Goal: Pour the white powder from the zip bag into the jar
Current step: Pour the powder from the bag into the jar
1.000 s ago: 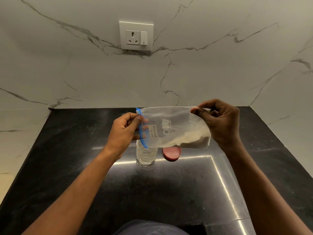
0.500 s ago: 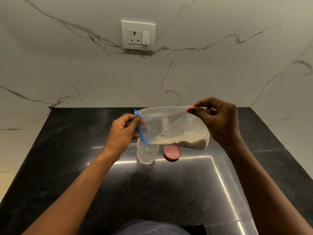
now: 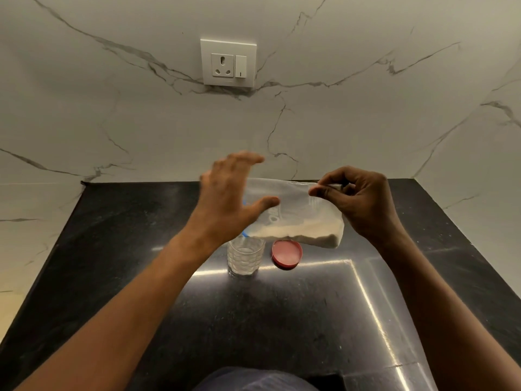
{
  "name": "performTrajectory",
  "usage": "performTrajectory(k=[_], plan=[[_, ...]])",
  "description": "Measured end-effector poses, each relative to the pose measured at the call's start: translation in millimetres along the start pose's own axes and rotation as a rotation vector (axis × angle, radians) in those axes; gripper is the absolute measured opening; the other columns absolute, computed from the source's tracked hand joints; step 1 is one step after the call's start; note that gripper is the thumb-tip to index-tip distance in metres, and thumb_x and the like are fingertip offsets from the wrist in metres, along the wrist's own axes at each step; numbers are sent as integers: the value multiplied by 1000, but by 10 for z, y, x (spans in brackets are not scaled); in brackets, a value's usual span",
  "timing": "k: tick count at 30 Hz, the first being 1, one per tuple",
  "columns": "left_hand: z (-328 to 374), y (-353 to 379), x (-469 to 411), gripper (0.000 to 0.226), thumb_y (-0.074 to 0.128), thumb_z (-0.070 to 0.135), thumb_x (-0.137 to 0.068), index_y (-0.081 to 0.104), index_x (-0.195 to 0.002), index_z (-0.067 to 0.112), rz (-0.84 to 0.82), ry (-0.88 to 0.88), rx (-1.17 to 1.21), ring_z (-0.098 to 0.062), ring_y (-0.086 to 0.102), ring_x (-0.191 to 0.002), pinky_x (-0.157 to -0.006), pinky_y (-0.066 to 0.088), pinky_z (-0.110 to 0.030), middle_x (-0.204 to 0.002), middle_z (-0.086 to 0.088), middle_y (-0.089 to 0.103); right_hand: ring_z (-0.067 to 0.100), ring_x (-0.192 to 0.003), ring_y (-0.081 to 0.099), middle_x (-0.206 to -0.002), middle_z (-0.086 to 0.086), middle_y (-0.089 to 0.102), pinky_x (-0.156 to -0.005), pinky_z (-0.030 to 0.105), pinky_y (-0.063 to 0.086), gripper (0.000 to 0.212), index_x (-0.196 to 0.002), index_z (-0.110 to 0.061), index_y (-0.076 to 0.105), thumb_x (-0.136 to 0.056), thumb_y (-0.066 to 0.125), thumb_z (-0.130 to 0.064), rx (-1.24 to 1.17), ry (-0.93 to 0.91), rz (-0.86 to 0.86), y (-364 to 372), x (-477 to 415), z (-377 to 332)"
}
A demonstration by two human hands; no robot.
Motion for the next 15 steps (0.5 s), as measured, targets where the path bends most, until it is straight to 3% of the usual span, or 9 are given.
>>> performTrajectory(k=[3,5,7,9,12,15], plan=[[281,59,-248,57,70,56,-94,59,-143,29,-258,117,-80,-19,55,-132,-108,31,-43,-140,4,65,12,-64,72,-90,-8,76,-59,29,62,17,-95,-14,76,-83,84,-23,-19,-4,-25,-16,-2,34],[391,110,-355,32,70,44,-98,74,-122,23,-332,101,-28,-20,68,-105,-97,44,-41,-107,3,76,14,-65,72,-91,-6,76,-59,28,63,18,-96,-14,75,-83,82,-24,-12,-2,-33,-26,1,51],[417,155,-407,21,71,34,-100,79,-108,15,-351,50,63,-18,66,-85,-82,51,-38,-90,1,73,16,-66,73,-92,-1,76,-59,29,63,22,-98,-11,75,-82,83,-25,-23,14,-34,-41,20,69],[422,178,-400,19,71,26,-100,79,-108,12,-371,6,161,-16,65,-84,-81,52,-37,-90,0,71,14,-73,74,-97,0,75,-62,25,62,31,-103,-10,73,-79,85,-24,-57,45,-42,-80,55,95],[413,190,-340,21,70,18,-100,79,-116,8,-384,-47,247,-22,71,-100,-98,58,-43,-106,-9,78,16,-91,77,-112,3,73,-73,28,64,51,-119,-11,69,-74,86,-27,-158,179,-154,-142,137,178],[404,196,-315,22,70,14,-100,79,-117,5,-363,-65,299,-24,72,-108,-103,57,-44,-114,-13,78,18,-100,77,-112,2,76,-84,34,65,39,-119,-14,71,-83,82,-19,-212,309,-265,-115,250,286]])
Point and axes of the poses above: each hand's wrist, its own x-axis away from the middle knuckle, its own y-axis out of the palm, z = x × y, the point moved 1 cm from there along -x, towards the middle knuckle
